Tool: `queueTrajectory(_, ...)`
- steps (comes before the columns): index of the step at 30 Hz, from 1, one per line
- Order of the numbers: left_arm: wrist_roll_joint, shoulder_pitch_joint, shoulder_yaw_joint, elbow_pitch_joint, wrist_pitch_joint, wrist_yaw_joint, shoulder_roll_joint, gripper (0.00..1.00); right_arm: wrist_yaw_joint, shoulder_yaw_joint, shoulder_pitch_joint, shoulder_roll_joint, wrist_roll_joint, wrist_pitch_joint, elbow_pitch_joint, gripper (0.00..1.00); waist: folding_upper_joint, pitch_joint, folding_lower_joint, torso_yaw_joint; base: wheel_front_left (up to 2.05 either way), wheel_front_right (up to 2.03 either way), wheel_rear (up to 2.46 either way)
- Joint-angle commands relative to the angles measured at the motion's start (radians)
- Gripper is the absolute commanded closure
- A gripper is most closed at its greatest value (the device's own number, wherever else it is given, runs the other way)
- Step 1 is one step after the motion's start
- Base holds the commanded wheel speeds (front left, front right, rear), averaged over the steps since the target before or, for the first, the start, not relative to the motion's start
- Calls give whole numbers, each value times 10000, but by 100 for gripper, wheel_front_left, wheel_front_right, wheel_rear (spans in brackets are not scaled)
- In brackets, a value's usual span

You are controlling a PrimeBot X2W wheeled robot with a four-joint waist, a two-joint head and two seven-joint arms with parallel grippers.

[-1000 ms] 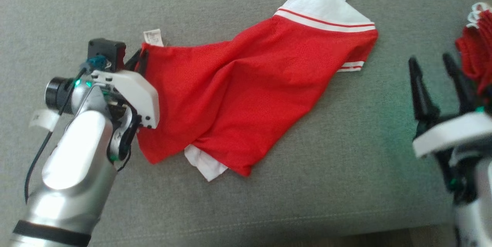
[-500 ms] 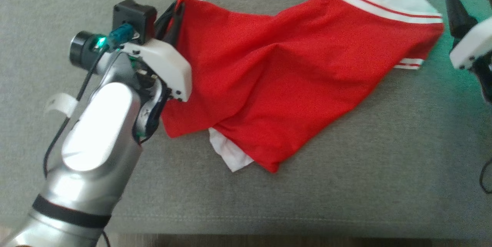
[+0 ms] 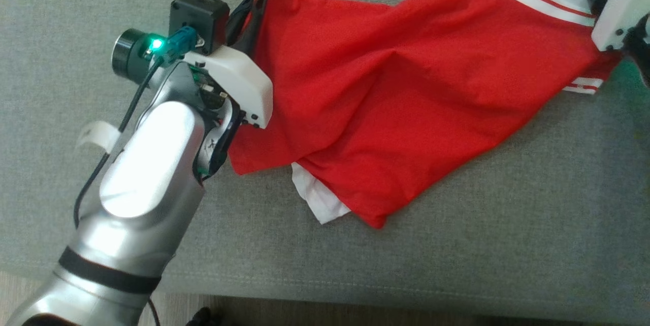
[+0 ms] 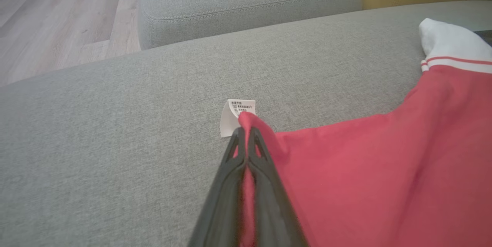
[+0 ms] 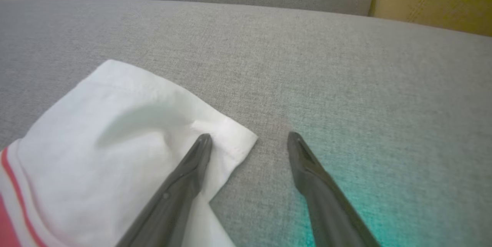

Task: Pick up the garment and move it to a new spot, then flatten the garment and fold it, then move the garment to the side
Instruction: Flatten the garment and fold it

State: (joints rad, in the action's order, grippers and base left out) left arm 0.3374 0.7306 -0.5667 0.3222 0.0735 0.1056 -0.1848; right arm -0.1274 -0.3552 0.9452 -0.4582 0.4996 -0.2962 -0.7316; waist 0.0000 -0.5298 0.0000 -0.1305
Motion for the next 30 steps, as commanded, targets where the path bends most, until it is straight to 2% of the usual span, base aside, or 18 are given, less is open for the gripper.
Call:
queueTrajectory(1, 5, 408, 374, -283, -83, 6, -275, 100, -33, -325, -149, -98, 153, -156, 56, 3, 0, 14, 0, -2, 0, 0, 0)
queueTrajectory(2, 15, 403, 382, -257, -118, 15, -283, 100, -33, -533, -116, -122, 251, -227, 6, 29, 0, 30, 0, -2, 0, 0, 0)
queueTrajectory(3, 36, 393, 397, -233, -160, 22, -286, 100, -33, -728, -99, -145, 380, -297, -32, 69, 0, 52, 0, -5, 0, 0, 0)
queueTrajectory(4, 44, 388, 413, -204, -198, 37, -301, 100, -33, -885, -75, -183, 513, -300, -41, 100, 0, 69, 0, -7, 0, 0, 0)
queueTrajectory(8, 117, 384, 522, -143, -444, 131, -282, 100, -33, -1087, 11, -531, 908, 416, 37, 100, 0, 135, 0, -64, 0, 0, 0)
queueTrajectory(14, 72, 342, 674, -188, -1121, 283, -369, 100, -33, -714, -327, -1094, 1175, 2381, 700, 100, 0, 443, 0, 41, 0, 0, 0)
queueTrajectory(21, -131, -107, 1065, -1231, -1987, 655, -984, 100, -33, 241, -1383, -1740, 935, 3976, 2882, 100, 0, 1453, 0, 463, 0, 0, 0)
queueTrajectory(25, -229, -496, 1372, -2405, -2128, 939, -1479, 100, -33, 1409, -2130, -2036, 456, 4049, 4844, 100, 0, 2173, 0, 711, 0, 0, 0)
queueTrajectory(30, -396, -835, 1807, -4246, -1861, 1331, -2142, 100, -33, 3359, -3150, -1967, -190, 2759, 7737, 100, 0, 2932, 0, 919, 0, 0, 0)
